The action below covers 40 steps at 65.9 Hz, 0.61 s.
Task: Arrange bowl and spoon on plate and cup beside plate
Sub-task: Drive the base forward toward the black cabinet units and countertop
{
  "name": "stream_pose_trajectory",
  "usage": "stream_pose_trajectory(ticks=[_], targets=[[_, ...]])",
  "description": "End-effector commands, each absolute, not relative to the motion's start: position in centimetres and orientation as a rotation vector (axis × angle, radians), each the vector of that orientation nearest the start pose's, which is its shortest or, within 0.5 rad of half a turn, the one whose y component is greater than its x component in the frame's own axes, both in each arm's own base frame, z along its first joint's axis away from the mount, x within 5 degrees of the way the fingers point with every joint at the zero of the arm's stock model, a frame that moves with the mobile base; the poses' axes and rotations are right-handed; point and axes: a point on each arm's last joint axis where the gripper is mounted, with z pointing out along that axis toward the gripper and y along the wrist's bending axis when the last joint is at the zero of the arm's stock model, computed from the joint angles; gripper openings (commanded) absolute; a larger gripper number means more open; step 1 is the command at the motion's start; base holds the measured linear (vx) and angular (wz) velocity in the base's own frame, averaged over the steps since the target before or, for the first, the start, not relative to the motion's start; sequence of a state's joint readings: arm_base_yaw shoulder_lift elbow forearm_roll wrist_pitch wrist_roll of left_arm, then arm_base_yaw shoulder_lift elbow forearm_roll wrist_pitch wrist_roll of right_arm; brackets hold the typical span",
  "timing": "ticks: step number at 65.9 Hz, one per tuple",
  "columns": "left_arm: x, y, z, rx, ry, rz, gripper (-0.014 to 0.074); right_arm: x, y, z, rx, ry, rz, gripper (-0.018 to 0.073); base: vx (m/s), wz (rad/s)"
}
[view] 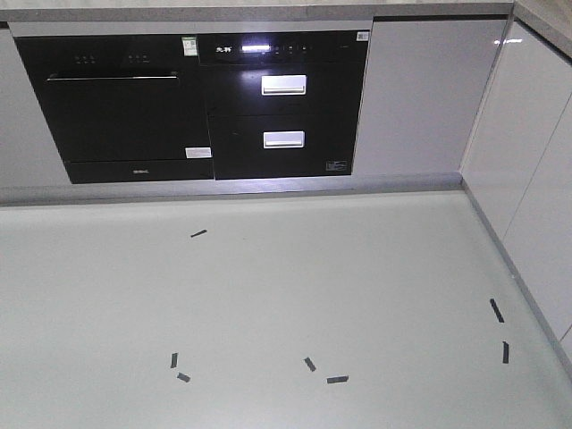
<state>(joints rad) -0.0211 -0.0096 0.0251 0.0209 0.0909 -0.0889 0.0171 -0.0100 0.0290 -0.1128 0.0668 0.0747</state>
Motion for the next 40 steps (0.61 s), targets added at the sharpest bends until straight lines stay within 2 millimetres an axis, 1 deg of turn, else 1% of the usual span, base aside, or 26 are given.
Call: stream_pose_trajectory(ticks=[1,40], targets=[[5.91,-0.13,19.29,-0.042,1.56,-0.076,-0.0006,5.63,0.11,20.02,-0.049,1.495,-0.024,-0.0005,0.02,-0.01],[5.91,-0.13,19.29,-0.042,1.56,-0.076,-0.0006,5.63,0.11,20.02,-0.05,1.495,-0.023,-0.0005,0.06,0.0]])
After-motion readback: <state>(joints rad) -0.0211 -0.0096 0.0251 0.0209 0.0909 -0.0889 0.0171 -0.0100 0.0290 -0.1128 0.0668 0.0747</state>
